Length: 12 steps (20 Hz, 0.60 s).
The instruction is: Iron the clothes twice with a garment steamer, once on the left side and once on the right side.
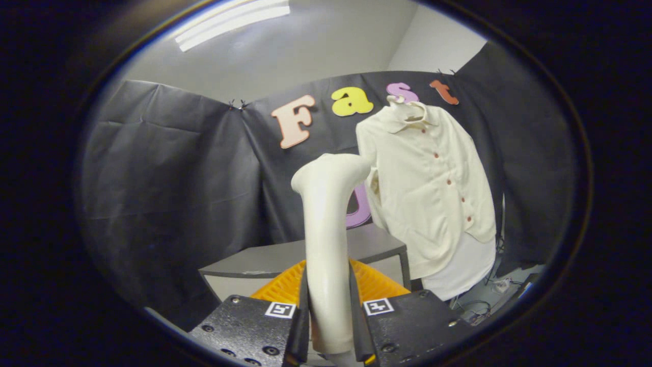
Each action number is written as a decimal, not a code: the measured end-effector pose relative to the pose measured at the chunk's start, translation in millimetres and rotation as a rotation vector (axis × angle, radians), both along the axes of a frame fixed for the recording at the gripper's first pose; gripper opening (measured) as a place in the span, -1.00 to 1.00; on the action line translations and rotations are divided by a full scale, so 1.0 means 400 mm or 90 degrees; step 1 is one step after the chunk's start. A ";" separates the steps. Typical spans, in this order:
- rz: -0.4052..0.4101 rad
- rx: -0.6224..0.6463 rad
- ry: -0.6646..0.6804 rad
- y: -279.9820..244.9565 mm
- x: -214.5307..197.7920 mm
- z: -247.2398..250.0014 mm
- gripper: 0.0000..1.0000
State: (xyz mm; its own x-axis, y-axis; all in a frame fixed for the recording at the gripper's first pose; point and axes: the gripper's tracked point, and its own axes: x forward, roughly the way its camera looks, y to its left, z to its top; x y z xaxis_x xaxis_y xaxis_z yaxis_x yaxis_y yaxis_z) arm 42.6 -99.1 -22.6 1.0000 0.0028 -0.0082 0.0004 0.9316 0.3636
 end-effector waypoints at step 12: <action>0.074 -0.073 -0.009 0.350 -0.208 0.040 -0.33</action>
